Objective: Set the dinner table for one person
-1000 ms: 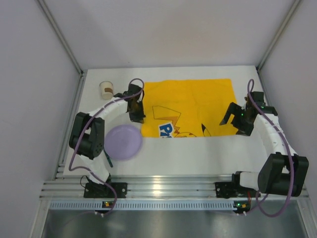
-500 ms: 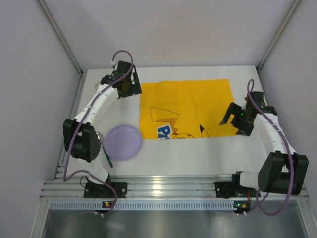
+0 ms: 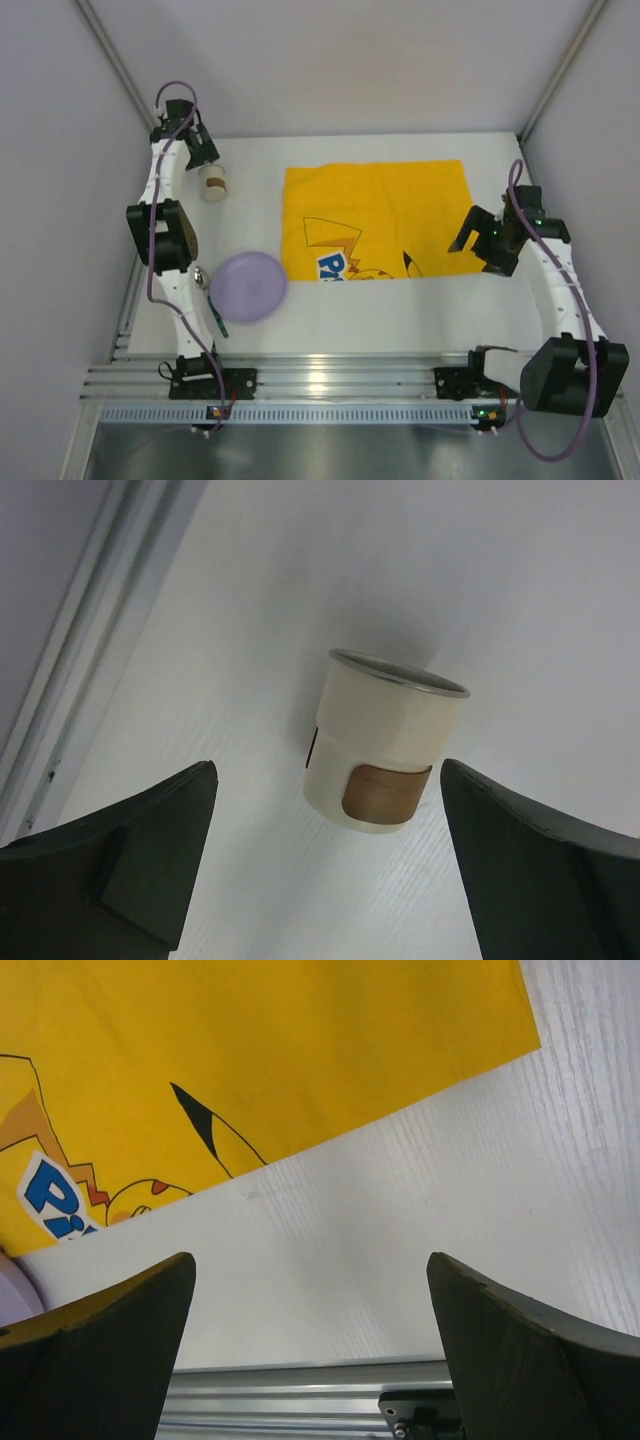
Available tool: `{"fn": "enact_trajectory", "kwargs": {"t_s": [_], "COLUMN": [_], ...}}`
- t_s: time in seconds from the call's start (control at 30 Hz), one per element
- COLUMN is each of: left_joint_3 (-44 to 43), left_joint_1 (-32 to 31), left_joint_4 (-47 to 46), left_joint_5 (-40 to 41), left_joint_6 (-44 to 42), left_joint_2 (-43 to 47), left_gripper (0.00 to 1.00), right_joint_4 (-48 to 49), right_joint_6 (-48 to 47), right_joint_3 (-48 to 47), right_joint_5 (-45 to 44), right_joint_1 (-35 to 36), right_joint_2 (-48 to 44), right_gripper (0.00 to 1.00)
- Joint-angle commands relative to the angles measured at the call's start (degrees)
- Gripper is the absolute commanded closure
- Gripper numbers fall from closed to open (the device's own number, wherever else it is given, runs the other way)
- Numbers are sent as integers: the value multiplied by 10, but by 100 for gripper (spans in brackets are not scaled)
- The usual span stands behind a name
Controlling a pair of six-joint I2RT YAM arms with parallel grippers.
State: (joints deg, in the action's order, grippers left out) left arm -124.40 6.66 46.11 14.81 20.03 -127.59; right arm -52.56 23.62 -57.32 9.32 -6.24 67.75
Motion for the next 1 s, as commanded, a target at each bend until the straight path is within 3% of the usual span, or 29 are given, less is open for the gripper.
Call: {"fn": "enact_trajectory", "kwargs": {"t_s": [0.0, 0.1, 0.4, 0.67, 0.87, 0.97], "left_joint_3": [-40, -41, -59, -50, -44, -41], "left_joint_1": [-16, -11, -11, -12, -18, -24], "left_joint_4": [2, -10, -13, -30, -33, -37], "left_joint_5": [-50, -99, -118, -166, -184, -204], "left_joint_6": [-42, -46, -44, -39, -30, -30], "left_joint_2": [-19, -41, -110, -139, -142, -130], "left_gripper": [1, 1, 2, 7, 37, 62], "right_joint_4": [-31, -33, -37, -30, -26, -23], "right_joint_6": [4, 7, 4, 8, 6, 5], "right_joint_3": [-15, -3, 11, -9, -19, -29], "right_joint_5": [-20, -22, -46, -48, -51, -48], "right_joint_1": [-1, -1, -2, -1, -1, -1], "right_joint_2": [-24, -33, -20, 8, 18, 23], "right_gripper": [0, 0, 0, 0, 0, 0]}}
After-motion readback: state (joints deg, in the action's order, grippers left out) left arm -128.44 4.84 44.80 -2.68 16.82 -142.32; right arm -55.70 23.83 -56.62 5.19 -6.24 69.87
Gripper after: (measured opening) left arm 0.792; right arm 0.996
